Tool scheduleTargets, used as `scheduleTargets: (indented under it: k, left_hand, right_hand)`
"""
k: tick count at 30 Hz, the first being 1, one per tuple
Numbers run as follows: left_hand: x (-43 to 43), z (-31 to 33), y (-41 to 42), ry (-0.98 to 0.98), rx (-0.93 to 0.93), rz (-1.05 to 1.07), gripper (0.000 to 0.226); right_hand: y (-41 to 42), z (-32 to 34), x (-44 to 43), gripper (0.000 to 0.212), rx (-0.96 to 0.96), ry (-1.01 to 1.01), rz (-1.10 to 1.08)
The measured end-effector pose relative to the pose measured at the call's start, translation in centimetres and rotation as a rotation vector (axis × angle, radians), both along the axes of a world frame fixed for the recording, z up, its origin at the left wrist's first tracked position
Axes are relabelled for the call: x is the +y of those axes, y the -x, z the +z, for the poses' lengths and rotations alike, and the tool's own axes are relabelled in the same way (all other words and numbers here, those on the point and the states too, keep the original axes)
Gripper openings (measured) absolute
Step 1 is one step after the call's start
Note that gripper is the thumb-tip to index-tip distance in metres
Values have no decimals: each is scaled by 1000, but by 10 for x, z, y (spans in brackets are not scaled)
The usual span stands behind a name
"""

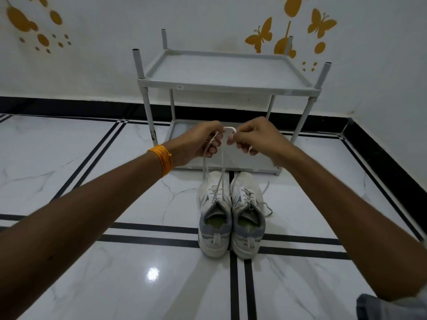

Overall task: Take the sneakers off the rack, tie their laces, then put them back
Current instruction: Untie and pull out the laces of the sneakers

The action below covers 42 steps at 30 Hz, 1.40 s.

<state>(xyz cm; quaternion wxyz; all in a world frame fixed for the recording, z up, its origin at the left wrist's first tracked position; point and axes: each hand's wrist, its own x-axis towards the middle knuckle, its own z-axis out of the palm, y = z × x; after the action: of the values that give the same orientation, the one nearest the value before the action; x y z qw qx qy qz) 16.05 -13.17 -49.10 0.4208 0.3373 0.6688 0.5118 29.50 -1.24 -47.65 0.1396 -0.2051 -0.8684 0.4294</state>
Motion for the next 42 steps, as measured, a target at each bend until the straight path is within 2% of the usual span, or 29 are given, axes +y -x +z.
scheduleTargets:
  k: [2,3,5,7,10,12,14,16,18,21,23,24,25,26,28,29,31,34,36,39,42]
  left_hand:
    - [-3,-4,3,-40,-55,-78,13]
    - [-3,-7,3,-23,13,-107,19]
    - [1,-15,1,45,269,-88,42]
    - [6,-23,-8,32,439,3,52]
    - [12,-36,-18,-95,711,161,38]
    - [13,-41,-20,-177,927,269,35]
    - [10,-38,-22,-234,1020,329,35]
    - [5,-37,-22,-266,1074,328,35]
    - [0,-39,-22,-312,1173,295,27]
    - [-4,-48,-21,-343,1277,242,14]
    - [-3,-53,-20,-293,1255,220,16]
    - [-3,-54,-21,-256,1170,238,21]
    - [-2,-50,-22,-199,983,264,25]
    - [-2,-42,-24,-140,705,283,26]
    - [-1,-27,-25,6,180,317,22]
    - [0,-22,-24,64,53,309,21]
    - [0,-17,-20,97,-2,272,26]
    - [2,-18,-19,50,-79,269,35]
    - [1,-20,-19,46,-117,277,35]
    - [2,-22,-17,46,-88,276,33]
    - [0,-24,-16,23,61,310,30]
  right_hand:
    - [0,7,2,21,54,101,-40]
    - [1,11,0,23,81,180,-48]
    - [6,19,-8,20,128,326,-15]
    - [13,31,-16,16,208,464,58]
    - [21,48,-19,15,422,727,110]
    - [27,53,-16,13,537,880,66]
    - [34,47,-11,12,606,1000,-29]
    - [39,33,-3,10,632,1114,-144]
    - [43,13,8,11,598,1195,-258]
    - [44,-20,18,16,417,1235,-372]
    - [41,-37,18,14,294,1237,-387]
    - [39,-43,17,11,239,1225,-378]
    - [37,-47,15,6,187,1191,-361]
    - [33,-48,13,7,131,1107,-351]
    - [29,-47,8,14,75,834,-335]
    - [26,-43,5,19,75,697,-311]
    - [18,-29,-4,32,42,457,-187]
    - [7,-10,-11,31,-205,202,30]
    - [7,-9,-9,31,-271,204,85]
    - [11,-13,-5,11,-217,229,43]
    - [9,-11,6,15,-273,287,15]
